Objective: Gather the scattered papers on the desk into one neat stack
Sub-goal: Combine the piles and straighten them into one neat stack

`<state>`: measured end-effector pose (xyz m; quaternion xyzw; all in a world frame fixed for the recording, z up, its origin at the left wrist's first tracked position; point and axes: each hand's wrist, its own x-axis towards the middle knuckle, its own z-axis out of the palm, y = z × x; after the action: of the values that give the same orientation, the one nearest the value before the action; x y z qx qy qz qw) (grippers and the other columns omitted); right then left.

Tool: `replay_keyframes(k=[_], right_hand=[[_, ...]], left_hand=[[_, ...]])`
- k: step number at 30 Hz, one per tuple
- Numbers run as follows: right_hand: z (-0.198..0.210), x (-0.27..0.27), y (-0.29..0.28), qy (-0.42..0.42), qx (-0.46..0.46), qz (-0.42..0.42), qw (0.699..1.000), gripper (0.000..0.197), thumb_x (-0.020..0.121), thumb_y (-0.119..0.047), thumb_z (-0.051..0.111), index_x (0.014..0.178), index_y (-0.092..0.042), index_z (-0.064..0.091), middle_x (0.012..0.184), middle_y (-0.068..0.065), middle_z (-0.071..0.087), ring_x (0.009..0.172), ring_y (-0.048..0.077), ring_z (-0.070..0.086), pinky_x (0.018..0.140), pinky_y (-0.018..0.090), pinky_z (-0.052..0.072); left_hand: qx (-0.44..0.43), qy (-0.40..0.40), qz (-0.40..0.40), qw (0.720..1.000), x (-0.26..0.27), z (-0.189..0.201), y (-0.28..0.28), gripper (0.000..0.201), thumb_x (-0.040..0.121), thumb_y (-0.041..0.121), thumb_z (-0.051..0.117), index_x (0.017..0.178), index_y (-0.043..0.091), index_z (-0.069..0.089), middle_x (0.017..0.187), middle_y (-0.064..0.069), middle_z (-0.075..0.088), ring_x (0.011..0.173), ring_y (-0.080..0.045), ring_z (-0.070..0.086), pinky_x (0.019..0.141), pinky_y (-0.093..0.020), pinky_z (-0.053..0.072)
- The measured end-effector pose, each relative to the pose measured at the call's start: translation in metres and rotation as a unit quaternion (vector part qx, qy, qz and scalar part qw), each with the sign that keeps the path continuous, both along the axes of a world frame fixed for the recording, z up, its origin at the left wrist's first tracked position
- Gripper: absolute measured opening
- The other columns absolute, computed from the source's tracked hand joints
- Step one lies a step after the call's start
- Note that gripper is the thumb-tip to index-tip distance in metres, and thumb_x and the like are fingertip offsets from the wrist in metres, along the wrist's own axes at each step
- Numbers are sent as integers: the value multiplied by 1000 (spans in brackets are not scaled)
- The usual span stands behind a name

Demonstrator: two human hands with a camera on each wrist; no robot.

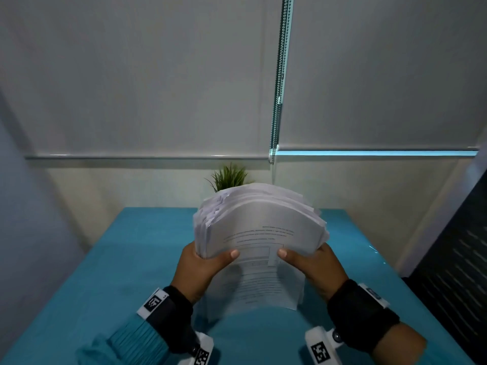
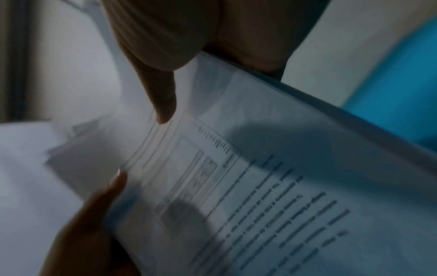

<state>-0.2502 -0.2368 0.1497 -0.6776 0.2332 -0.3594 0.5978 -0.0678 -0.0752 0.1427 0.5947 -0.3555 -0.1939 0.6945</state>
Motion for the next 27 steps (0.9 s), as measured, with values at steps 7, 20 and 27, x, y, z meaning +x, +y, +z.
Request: replay_keyframes(k=[7,20,27], right_hand=[[25,-3,1,-76,-34,-30,996,71,55,-36,85,119,-17,59,111,2,71,101,16,67,86,35,56],[39,1,40,-89,-38,-1,995,34,86,-34,60,116,-20,64,107,1,72,99,18,69,84,37,57],[14,-12,13,-49,26,2,998,70,46,-44,91,106,-17,69,105,8,73,98,26,69,89,54,53]], left_hand=[[-70,-40,-10,997,3,29,2,88,52,48,89,128,19,54,121,-5,68,110,-22,66,86,-38,56],[-67,-110,44,991,-36,39,-5,86,61,47,83,135,36,40,133,7,52,122,-6,54,96,-24,50],[-120,-67,121,983,-18,41,6,81,58,53,74,127,22,44,118,8,57,106,-8,62,78,-19,55]])
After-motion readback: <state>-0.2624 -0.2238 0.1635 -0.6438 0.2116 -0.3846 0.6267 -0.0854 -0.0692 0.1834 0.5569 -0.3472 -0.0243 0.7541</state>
